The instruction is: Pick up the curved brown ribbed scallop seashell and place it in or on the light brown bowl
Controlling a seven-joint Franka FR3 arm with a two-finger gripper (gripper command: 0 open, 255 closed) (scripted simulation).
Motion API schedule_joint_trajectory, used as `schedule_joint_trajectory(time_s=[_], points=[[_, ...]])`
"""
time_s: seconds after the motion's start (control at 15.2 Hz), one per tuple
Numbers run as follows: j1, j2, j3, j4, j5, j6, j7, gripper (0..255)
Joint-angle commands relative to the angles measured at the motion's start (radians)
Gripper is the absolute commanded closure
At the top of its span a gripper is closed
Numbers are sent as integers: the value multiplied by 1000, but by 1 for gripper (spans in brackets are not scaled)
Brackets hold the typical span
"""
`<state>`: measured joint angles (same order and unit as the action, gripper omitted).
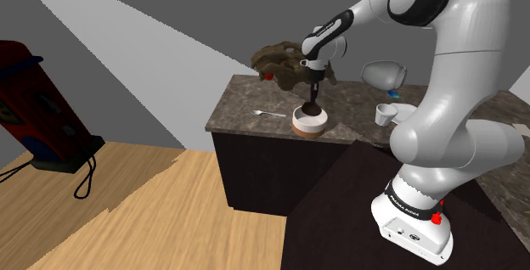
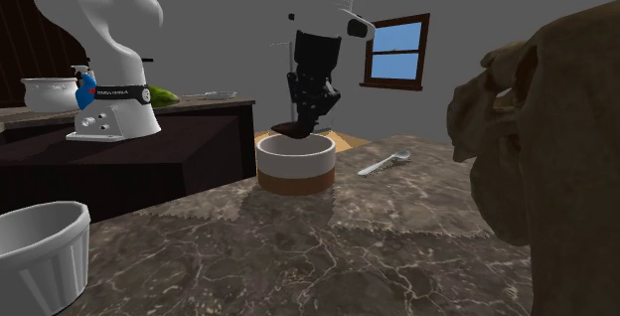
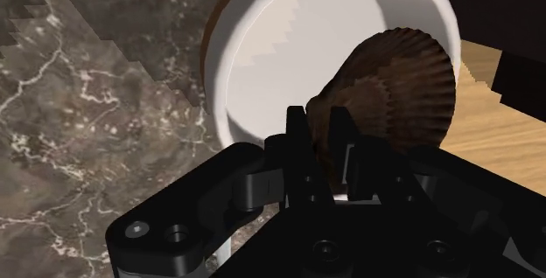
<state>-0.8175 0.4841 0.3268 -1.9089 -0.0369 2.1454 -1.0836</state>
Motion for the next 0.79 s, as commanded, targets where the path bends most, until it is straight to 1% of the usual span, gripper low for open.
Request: schedule_joint_trajectory(time_s=[0.0, 0.53, 0.59, 0.73], points=[[3, 21, -4, -2, -6, 23, 1, 255], [3, 21, -4, -2, -6, 23, 1, 255], [3, 21, -4, -2, -6, 23, 1, 0], [3, 21, -4, -2, -6, 23, 1, 0]])
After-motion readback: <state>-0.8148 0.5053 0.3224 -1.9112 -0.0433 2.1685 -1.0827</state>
